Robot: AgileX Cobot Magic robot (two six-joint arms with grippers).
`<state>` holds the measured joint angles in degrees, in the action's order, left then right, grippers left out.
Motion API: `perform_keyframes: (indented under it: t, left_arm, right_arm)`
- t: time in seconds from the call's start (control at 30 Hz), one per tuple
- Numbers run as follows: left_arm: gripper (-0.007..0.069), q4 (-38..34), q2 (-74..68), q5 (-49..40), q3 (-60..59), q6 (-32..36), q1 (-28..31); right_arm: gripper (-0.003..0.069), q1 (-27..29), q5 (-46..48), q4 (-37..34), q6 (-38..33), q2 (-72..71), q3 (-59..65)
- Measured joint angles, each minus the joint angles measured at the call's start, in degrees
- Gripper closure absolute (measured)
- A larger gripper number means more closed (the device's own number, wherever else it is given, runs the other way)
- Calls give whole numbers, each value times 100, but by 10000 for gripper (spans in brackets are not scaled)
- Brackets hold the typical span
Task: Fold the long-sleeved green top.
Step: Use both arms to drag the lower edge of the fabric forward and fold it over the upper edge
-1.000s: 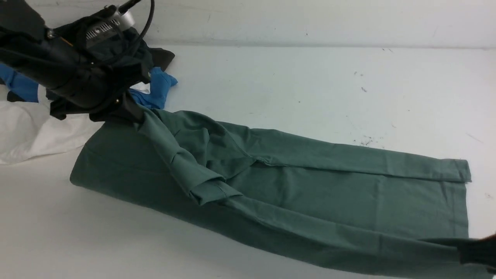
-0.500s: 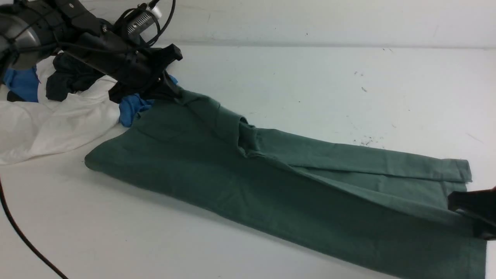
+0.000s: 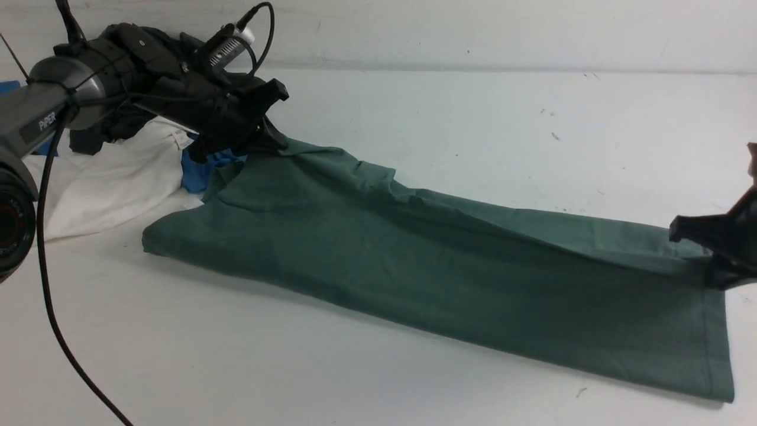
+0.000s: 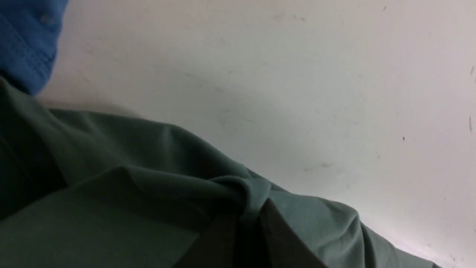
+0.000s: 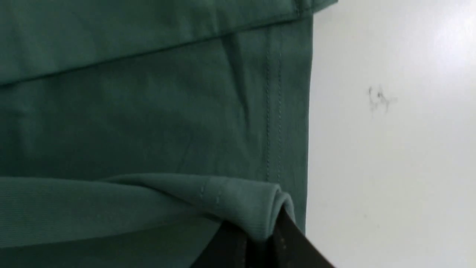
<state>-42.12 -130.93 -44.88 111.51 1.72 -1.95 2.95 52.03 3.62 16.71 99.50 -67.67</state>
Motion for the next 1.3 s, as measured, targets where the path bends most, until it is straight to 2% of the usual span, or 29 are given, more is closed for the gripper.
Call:
perform_keyframes:
  t: [0.43,0.57,0.6,0.73,0.83,0.87,1.03,1.17,1.2,1.3]
  left_arm:
    - [607,-413,-306,916,6,237,-78]
    - [607,-939,-354,1203,6,781,-126]
    - [607,-1248,-375,1307,6,1148,-154]
    - [606,-1618,-476,1409,6,1746,-244]
    - [578,-1906,-600,1666,6,2292,-369]
    - [578,-1929,-609,1685,6,2292,-369]
    - [419,-2850,-806,2326,6,3055,-505]
    - [271,-3391,-764,2349,6,3870,-441]
    - [232,-3475,-692,2257,6,4071,-380]
    - [185,-3503,-482,2051,6,4295,-245]
  right_arm:
    - [638,4,181,157,-35,1225,-1365]
    - [638,101,112,226,163,1334,-1605]
    - [638,173,-62,300,382,1365,-1671]
    - [634,255,-288,544,785,1473,-1694]
    - [599,276,-625,852,1183,1624,-1694]
    - [591,276,-684,894,1233,1655,-1694]
    - [424,283,-1679,1506,2031,1859,-1694]
    - [298,285,-1981,1911,2407,1881,-1768]
    - [273,285,-1918,1993,2408,1868,-1853]
    - [253,285,-1668,1983,2249,1812,-2061]
